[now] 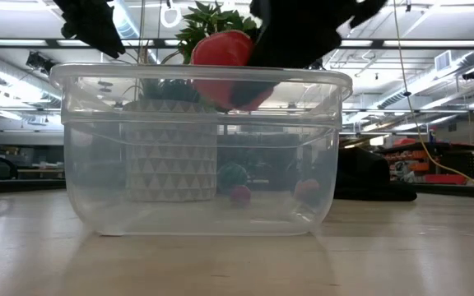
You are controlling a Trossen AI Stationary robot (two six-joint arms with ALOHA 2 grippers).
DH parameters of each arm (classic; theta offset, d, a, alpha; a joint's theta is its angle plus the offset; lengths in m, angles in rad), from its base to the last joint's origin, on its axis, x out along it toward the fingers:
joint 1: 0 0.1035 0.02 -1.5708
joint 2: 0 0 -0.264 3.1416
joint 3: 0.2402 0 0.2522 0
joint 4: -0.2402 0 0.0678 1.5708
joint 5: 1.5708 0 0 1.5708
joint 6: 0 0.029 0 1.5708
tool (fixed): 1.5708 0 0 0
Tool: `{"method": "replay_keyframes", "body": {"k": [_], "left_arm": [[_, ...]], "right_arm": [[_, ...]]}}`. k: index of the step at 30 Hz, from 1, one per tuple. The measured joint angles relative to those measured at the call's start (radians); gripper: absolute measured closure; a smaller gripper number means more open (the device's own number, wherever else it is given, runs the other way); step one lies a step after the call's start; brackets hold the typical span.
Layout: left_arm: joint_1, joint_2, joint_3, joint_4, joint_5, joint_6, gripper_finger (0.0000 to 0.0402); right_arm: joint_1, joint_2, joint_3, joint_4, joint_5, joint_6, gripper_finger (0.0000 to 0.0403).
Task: Pick and placing Produce into tupperware
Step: Put the apple into the transparent bin
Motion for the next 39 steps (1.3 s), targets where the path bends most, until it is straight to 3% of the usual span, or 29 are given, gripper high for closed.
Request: {"method": "replay_keyframes", "body": {"k": [39], "left_arm": [[0.000, 0.000, 0.000, -0.006, 0.000, 0.002, 0.0228]], "right_arm": [[0.025, 0.027, 0.000, -0.055, -0.012, -0.014, 0.0103]]}}
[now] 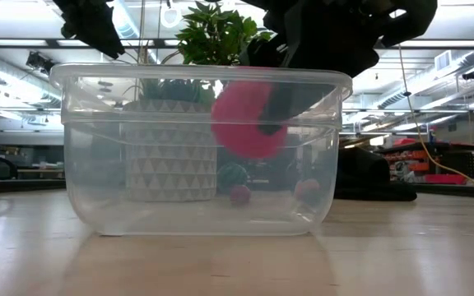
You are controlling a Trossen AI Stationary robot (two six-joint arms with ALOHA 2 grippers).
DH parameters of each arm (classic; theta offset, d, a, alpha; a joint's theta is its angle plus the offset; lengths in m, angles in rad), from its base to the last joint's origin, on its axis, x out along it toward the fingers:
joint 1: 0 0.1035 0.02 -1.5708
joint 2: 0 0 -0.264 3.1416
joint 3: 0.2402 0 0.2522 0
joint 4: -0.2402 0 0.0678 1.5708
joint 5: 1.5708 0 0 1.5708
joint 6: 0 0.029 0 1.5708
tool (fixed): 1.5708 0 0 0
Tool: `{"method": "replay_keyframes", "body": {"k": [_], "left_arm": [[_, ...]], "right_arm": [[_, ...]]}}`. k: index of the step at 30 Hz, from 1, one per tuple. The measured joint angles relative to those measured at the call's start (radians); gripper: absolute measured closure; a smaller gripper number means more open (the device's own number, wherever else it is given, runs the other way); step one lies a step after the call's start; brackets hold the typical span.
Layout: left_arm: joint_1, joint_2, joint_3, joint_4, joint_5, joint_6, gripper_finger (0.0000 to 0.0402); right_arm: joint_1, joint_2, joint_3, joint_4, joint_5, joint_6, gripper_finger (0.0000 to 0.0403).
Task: Pick and placing Produce into tupperware
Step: Put the apple into the transparent bin, then put the onion into the transparent bin
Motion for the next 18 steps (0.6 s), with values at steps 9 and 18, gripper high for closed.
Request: {"method": "replay_keyframes", "body": {"k": [9, 18], "left_arm": [[0.000, 0.000, 0.000, 0.000, 0.000, 0.000, 0.0226], [0.000, 0.000, 0.000, 0.000, 0.000, 0.000, 0.0228]], "right_arm": [[0.000, 0.000, 0.000, -0.034, -0.038, 0.008, 0.0102], [0.000, -0.001, 0.000, -0.074, -0.065, 0.031, 0.0102]]}}
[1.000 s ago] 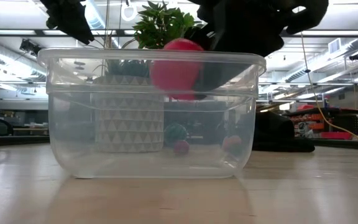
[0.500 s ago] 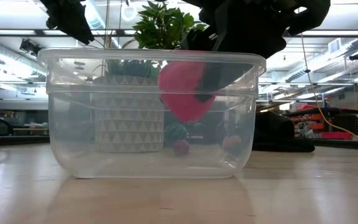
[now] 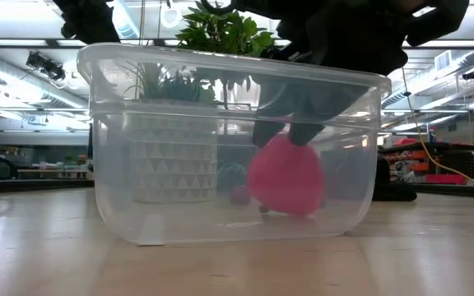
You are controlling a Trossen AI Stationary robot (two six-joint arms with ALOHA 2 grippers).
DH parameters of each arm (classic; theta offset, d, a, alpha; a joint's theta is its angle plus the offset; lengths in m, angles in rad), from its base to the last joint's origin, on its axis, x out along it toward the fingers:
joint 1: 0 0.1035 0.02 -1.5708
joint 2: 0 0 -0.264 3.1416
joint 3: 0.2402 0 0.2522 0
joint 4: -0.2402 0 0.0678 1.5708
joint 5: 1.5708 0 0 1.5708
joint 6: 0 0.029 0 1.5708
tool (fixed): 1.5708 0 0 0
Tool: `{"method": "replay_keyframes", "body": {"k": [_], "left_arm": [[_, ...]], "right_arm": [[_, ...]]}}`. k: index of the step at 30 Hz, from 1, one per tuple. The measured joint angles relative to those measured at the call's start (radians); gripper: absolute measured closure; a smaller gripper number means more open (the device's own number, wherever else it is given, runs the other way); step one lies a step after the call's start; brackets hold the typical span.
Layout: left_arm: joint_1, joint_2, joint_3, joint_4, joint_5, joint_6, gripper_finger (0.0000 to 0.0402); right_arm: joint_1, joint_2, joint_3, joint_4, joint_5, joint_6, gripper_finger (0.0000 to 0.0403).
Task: Pick and placing Produce into tupperware
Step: Put the onion into the transparent bin
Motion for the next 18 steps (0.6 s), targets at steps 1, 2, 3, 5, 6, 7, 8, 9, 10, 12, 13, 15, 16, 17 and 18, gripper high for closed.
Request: {"method": "replay_keyframes", "body": {"k": [1, 2, 3, 5, 6, 7, 8, 9, 10, 12, 13, 15, 16, 17, 18], "left_arm": [[0.000, 0.000, 0.000, 0.000, 0.000, 0.000, 0.0226], [0.000, 0.000, 0.000, 0.000, 0.000, 0.000, 0.0225], [0.000, 0.000, 0.000, 0.000, 0.000, 0.000, 0.0224], [0.000, 0.000, 0.000, 0.000, 0.000, 0.000, 0.0224], [0.000, 0.000, 0.000, 0.000, 0.000, 0.000, 0.0224], [0.000, 0.000, 0.000, -0.001, 0.000, 0.000, 0.0225], [0.000, 0.000, 0.000, -0.001, 0.000, 0.000, 0.0226], [0.000, 0.000, 0.000, -0.003, 0.000, 0.000, 0.0227], [0.000, 0.000, 0.000, -0.006, 0.000, 0.000, 0.0227], [0.000, 0.000, 0.000, -0.012, 0.000, 0.000, 0.0226], [0.000, 0.000, 0.000, -0.019, 0.000, 0.000, 0.0225], [0.000, 0.000, 0.000, -0.035, 0.000, -0.003, 0.0223], [0.000, 0.000, 0.000, -0.044, 0.000, -0.005, 0.0222], [0.000, 0.000, 0.000, -0.046, 0.000, -0.005, 0.0221], [0.000, 0.000, 0.000, -0.052, 0.000, -0.005, 0.0221]], "right_arm": [[0.000, -0.001, 0.000, 0.000, 0.000, 0.001, 0.0102], [0.000, -0.005, 0.000, -0.001, 0.000, 0.001, 0.0102], [0.000, -0.011, 0.000, -0.003, 0.000, 0.001, 0.0102], [0.000, -0.021, 0.008, 0.002, 0.002, 0.000, 0.0102], [0.000, -0.027, 0.012, 0.001, 0.008, -0.003, 0.0102], [0.000, -0.030, 0.020, -0.001, 0.011, -0.006, 0.0102], [0.000, -0.035, 0.027, 0.002, 0.019, -0.012, 0.0102], [0.000, -0.039, 0.034, 0.000, 0.025, -0.018, 0.0102], [0.000, -0.042, 0.044, -0.002, 0.033, -0.025, 0.0102], [0.000, -0.048, 0.071, -0.025, 0.047, -0.030, 0.0103], [0.000, -0.049, 0.089, -0.032, 0.052, -0.028, 0.0103], [0.000, -0.049, 0.134, -0.063, 0.074, -0.006, 0.0103], [0.000, -0.049, 0.161, -0.091, 0.087, 0.006, 0.0103], [0.000, -0.049, 0.187, -0.117, 0.094, 0.019, 0.0103], [0.000, -0.050, 0.209, -0.139, 0.099, 0.032, 0.0103]]}}
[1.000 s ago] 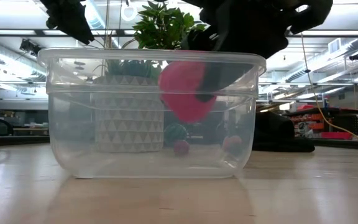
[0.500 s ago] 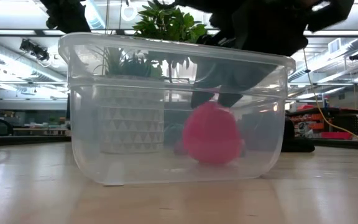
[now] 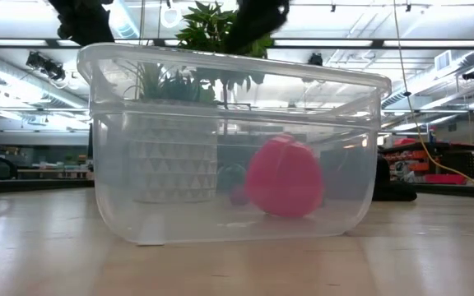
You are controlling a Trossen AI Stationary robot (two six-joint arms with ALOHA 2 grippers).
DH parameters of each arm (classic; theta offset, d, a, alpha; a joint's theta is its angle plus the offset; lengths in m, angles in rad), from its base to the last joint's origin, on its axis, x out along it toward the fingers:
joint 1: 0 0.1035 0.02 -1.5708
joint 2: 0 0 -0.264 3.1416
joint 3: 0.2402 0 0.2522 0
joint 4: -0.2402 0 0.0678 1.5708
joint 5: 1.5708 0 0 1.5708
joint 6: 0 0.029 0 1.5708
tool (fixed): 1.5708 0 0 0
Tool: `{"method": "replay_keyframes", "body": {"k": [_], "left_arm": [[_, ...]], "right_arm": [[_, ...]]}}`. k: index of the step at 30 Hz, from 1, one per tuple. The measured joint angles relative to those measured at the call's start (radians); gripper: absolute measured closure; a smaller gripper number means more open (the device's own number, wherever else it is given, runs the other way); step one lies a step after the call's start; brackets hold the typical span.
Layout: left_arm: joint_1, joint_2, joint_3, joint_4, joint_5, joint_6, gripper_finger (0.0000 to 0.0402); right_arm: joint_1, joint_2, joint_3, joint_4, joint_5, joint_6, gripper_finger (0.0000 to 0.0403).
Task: Pick and placing Produce into tupperware
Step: Put the onion into the transparent bin
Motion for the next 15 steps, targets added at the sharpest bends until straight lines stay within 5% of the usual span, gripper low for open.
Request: {"method": "replay_keyframes", "body": {"k": [10, 15], "left_arm": [[0.000, 0.000, 0.000, -0.009, 0.000, 0.006, 0.0224], [0.002, 0.000, 0.000, -0.009, 0.000, 0.014, 0.0225]], "right_arm": [[-0.026, -0.003, 0.125, -0.545, 0.045, 0.221, 0.0104], [-0.056, -0.019, 0.065, -0.605, 0.039, 0.310, 0.0104]]}}
